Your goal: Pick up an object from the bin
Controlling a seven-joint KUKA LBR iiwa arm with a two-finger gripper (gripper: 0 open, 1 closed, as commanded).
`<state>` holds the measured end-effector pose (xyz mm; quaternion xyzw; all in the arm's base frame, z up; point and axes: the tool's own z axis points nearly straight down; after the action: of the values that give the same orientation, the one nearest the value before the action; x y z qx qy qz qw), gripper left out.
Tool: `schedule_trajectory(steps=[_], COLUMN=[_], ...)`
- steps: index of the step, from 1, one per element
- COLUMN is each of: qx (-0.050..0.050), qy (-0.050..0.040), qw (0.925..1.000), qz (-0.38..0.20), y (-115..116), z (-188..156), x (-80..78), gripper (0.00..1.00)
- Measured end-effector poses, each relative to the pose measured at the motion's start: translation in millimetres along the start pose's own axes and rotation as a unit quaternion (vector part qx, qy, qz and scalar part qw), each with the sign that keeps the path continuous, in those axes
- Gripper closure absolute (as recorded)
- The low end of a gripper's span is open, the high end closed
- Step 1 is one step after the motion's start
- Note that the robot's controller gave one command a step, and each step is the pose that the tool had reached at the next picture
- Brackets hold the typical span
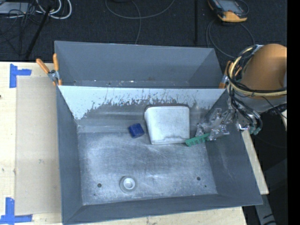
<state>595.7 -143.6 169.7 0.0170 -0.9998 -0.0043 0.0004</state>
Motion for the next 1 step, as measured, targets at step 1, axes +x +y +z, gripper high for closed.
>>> schedule_trajectory(steps=[1], qx=[0.005], qy=[-0.0039], qw=[0.9999], qz=[-0.01], y=[4.7], z=[-73.2], x=[17.0], gripper=[1.0])
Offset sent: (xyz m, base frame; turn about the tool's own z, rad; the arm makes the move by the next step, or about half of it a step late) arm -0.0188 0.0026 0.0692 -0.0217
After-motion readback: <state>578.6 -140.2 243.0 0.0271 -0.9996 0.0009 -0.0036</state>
